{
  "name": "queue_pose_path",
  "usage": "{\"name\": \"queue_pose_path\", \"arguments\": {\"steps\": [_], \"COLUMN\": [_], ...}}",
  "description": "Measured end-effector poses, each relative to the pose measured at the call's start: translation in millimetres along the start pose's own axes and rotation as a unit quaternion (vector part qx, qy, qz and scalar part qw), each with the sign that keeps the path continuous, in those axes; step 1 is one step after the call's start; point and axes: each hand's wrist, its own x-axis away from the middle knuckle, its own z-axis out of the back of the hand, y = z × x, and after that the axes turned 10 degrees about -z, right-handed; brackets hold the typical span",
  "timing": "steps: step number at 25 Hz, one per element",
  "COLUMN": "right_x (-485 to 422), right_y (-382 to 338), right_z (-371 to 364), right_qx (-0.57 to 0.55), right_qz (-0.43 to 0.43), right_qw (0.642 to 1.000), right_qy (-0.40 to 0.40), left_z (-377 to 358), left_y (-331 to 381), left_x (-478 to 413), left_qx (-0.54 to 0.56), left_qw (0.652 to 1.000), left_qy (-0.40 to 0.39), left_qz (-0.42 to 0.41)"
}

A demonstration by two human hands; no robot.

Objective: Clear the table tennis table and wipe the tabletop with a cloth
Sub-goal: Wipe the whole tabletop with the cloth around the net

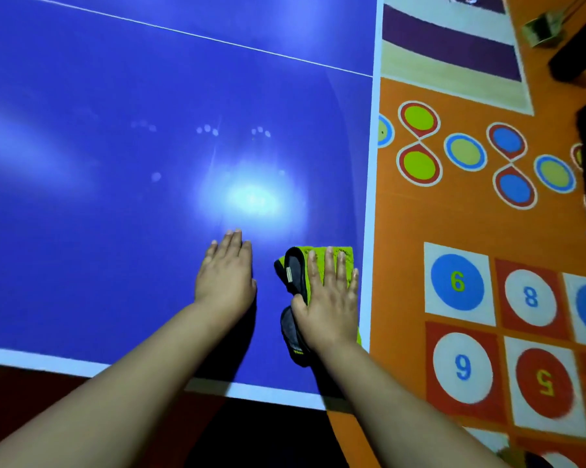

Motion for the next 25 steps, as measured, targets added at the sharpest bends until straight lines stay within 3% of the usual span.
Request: {"name": "queue_pose_path", "arguments": {"steps": [6,11,16,25], "right_x": [104.3,102.8,-13.6,-258.9], "right_y": [28.0,35.3,23.7,0.6], "right_z": [-14.8,-9.9,0.6,49.3], "right_qx": [0.012,0.018,0.004,-0.003], "right_qz": [0.011,0.003,-0.055,-0.062], "right_qw": [1.0,0.999,0.998,0.998], "right_qy": [-0.025,-0.043,0.007,0.004], "left_z": [-3.7,5.9,14.4,54.9], "left_y": [12.8,16.7,9.3,-3.3], "left_x": [36.4,15.3,-57.5,-226.8], "left_qx": [-0.002,-0.012,-0.011,-0.011], "left_qw": [0.999,0.998,0.999,1.0], "left_qy": [-0.031,-0.035,-0.023,0.026], "left_qz": [-0.038,-0.052,-0.029,-0.011]}}
